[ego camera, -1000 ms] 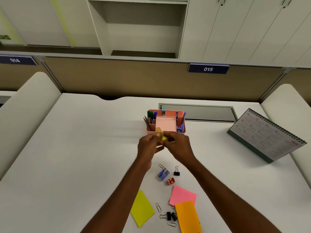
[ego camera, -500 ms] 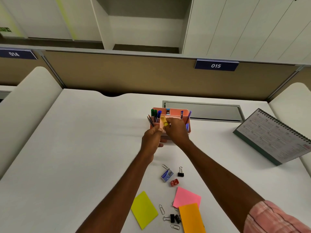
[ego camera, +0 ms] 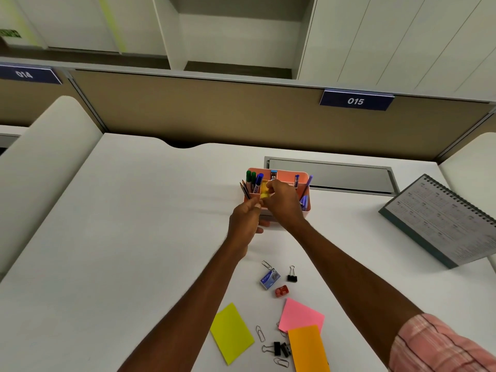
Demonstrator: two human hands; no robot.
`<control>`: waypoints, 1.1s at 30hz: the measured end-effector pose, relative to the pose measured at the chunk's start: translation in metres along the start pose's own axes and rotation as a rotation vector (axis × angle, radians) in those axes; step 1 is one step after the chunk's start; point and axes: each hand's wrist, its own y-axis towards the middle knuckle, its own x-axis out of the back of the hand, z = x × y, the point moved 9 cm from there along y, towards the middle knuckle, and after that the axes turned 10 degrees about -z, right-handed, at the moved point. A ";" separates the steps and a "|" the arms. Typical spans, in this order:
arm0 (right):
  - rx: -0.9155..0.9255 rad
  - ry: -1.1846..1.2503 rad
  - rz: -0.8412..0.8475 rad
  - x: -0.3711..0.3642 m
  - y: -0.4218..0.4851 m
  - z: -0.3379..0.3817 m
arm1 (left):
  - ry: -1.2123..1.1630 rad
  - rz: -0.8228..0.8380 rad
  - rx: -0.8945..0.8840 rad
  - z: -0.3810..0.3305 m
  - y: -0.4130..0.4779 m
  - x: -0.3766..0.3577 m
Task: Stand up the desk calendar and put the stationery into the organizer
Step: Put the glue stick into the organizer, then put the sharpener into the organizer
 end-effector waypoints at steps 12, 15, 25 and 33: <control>0.042 0.126 -0.130 0.031 -0.016 -0.009 | 0.021 -0.118 -0.085 0.013 -0.020 0.020; 0.041 0.173 -0.189 0.053 -0.043 -0.020 | 0.116 -0.043 -0.073 0.038 -0.035 0.016; -0.132 0.203 -0.089 0.061 -0.135 -0.099 | 0.768 0.130 -0.436 0.131 -0.105 -0.024; -0.136 0.196 -0.025 0.064 -0.171 -0.118 | 0.828 0.079 -0.560 0.132 -0.114 -0.032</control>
